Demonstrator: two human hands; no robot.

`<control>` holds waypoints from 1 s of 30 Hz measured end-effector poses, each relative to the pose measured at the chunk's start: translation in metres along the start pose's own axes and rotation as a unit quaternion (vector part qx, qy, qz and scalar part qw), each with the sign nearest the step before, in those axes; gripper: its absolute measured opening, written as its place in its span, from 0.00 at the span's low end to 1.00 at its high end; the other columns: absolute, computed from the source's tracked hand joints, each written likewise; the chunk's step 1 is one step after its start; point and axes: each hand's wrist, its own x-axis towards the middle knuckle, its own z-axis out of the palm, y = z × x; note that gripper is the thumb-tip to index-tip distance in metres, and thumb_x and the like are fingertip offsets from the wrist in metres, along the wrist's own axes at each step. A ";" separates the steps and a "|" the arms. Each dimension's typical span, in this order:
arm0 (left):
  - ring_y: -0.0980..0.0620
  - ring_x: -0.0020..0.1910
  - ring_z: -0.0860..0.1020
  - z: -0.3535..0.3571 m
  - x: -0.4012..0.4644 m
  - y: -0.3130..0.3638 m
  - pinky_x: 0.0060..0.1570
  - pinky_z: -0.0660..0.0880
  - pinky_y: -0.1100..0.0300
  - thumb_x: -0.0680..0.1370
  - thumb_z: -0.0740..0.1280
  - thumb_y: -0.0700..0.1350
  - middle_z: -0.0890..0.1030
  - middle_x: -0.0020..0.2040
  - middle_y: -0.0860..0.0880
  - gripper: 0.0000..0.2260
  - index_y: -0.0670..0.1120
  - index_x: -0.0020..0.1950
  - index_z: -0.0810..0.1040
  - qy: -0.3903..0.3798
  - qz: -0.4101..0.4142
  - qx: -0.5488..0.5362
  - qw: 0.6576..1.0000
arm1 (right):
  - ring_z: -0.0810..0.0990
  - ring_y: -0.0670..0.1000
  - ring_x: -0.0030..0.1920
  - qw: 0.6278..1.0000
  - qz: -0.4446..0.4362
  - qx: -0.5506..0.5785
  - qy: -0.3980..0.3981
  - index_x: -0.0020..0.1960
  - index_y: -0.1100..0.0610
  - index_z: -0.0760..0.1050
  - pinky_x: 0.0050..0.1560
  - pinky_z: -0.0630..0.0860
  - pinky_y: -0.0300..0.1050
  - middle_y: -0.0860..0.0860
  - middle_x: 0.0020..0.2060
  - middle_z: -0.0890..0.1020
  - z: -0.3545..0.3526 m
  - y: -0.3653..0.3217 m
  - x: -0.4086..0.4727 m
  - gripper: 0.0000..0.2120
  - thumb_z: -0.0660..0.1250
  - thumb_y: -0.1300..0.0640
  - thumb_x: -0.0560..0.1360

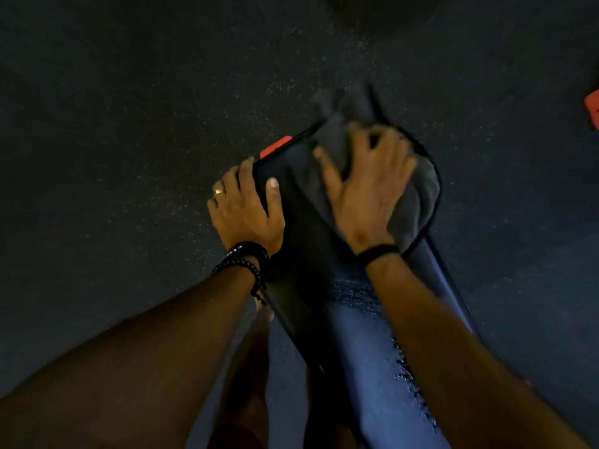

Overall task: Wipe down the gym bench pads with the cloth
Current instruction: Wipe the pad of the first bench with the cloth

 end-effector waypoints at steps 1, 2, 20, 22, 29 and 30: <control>0.40 0.62 0.72 0.000 -0.001 0.000 0.58 0.68 0.43 0.80 0.49 0.59 0.74 0.65 0.43 0.26 0.46 0.71 0.69 -0.005 0.002 0.000 1.000 | 0.71 0.59 0.57 0.996 -0.084 -0.003 -0.033 0.64 0.49 0.71 0.58 0.66 0.55 0.57 0.58 0.73 -0.002 0.007 -0.022 0.22 0.62 0.38 0.77; 0.40 0.62 0.72 -0.001 -0.003 -0.001 0.57 0.69 0.43 0.80 0.49 0.59 0.74 0.65 0.42 0.26 0.46 0.71 0.69 -0.007 0.003 0.002 1.000 | 0.71 0.59 0.56 0.990 -0.131 0.005 -0.051 0.65 0.49 0.71 0.56 0.66 0.54 0.57 0.58 0.73 -0.002 0.022 -0.048 0.22 0.64 0.40 0.76; 0.40 0.60 0.73 -0.001 -0.003 0.002 0.55 0.69 0.44 0.80 0.49 0.59 0.74 0.64 0.41 0.26 0.45 0.70 0.70 0.001 0.006 -0.003 1.000 | 0.74 0.60 0.61 0.990 0.077 0.077 -0.085 0.74 0.50 0.64 0.57 0.75 0.58 0.59 0.65 0.73 -0.025 0.108 -0.093 0.33 0.47 0.29 0.78; 0.40 0.60 0.73 -0.001 0.000 0.002 0.54 0.70 0.44 0.80 0.50 0.59 0.74 0.64 0.41 0.25 0.46 0.70 0.70 0.000 0.005 -0.005 1.000 | 0.75 0.60 0.59 0.986 0.100 0.097 -0.095 0.73 0.51 0.64 0.56 0.75 0.57 0.59 0.63 0.74 -0.024 0.104 -0.072 0.37 0.48 0.26 0.76; 0.41 0.59 0.73 0.003 0.002 0.002 0.55 0.70 0.44 0.80 0.50 0.59 0.74 0.64 0.42 0.25 0.46 0.70 0.70 0.008 0.003 -0.007 1.000 | 0.73 0.57 0.58 0.994 -0.002 0.090 -0.057 0.73 0.50 0.65 0.56 0.74 0.56 0.58 0.60 0.73 0.002 0.041 0.029 0.30 0.54 0.33 0.79; 0.41 0.59 0.73 0.003 -0.001 0.002 0.55 0.70 0.44 0.80 0.50 0.59 0.74 0.64 0.42 0.25 0.46 0.70 0.69 0.004 0.004 -0.004 1.000 | 0.73 0.57 0.58 0.997 -0.003 0.065 -0.051 0.72 0.51 0.66 0.55 0.74 0.56 0.59 0.59 0.73 0.000 0.054 0.011 0.29 0.53 0.33 0.79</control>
